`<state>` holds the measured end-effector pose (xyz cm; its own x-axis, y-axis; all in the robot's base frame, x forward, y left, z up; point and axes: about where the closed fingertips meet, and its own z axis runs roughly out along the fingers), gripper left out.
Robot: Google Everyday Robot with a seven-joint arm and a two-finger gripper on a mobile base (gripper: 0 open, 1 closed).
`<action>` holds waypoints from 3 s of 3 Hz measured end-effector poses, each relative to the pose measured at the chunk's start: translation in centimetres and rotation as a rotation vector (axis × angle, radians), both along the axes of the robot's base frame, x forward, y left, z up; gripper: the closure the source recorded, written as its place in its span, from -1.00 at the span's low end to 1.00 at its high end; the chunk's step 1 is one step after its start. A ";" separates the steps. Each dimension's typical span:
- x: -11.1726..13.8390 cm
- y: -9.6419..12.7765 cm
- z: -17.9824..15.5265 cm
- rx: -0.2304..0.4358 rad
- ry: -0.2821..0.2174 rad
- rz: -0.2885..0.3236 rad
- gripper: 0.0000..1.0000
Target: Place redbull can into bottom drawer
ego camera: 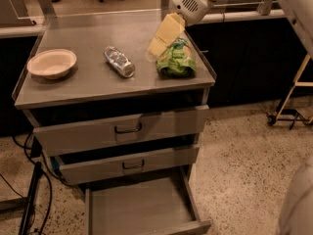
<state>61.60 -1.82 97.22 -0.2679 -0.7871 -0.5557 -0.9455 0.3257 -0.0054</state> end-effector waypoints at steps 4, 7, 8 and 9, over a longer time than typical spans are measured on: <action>7.2 5.4 -2.4 -0.016 0.037 0.020 -1.00; 10.6 11.0 -9.2 -0.019 0.185 -0.057 -1.00; 11.1 11.5 -9.9 -0.021 0.182 -0.068 -1.00; 11.7 11.7 -11.2 -0.037 0.202 -0.093 -1.00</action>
Offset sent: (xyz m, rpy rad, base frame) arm 0.0628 0.0463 -0.0121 -0.0288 0.0073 0.0035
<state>73.29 9.84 86.00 -0.4431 -0.7725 -0.4550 -0.8945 0.4144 0.1676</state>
